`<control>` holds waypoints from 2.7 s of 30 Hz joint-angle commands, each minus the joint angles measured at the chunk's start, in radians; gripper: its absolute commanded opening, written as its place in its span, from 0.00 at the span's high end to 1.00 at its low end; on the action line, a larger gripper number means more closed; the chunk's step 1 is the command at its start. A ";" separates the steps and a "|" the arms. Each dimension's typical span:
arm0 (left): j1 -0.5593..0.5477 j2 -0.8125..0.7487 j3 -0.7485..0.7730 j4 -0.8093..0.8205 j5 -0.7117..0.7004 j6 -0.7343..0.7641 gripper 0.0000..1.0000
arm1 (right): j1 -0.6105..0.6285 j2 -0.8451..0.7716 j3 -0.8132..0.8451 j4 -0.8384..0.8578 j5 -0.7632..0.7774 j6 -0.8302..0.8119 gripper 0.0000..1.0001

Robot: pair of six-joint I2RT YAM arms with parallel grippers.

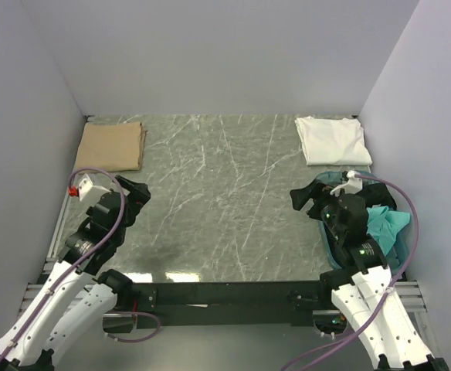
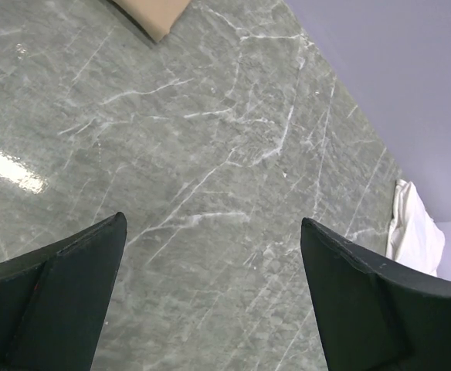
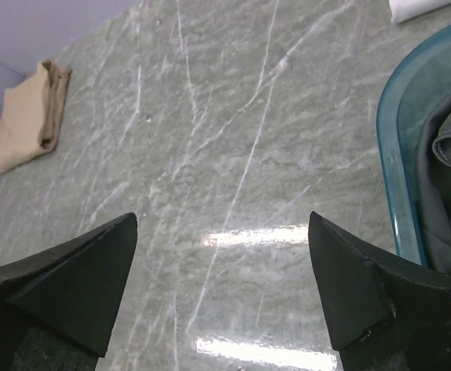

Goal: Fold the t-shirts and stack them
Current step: Grab the tshirt from the pile, then move the tshirt to the center of the board

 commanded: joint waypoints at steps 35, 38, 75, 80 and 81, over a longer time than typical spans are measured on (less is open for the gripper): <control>-0.002 0.252 0.117 -0.001 0.156 -0.035 0.01 | -0.671 0.243 0.109 -0.395 0.424 0.311 0.00; 0.000 0.267 0.124 0.008 0.179 -0.023 0.01 | -0.703 0.244 0.065 -0.369 0.404 0.306 0.00; -0.002 0.136 0.047 0.109 0.237 0.106 0.00 | -0.753 0.196 0.748 -0.300 -0.022 0.018 1.00; -0.002 0.163 0.058 0.100 0.223 0.103 0.01 | -0.719 0.351 0.983 -0.274 -0.188 0.013 1.00; -0.002 0.168 0.059 0.098 0.225 0.105 0.01 | -0.657 0.371 1.014 -0.268 -0.200 0.007 1.00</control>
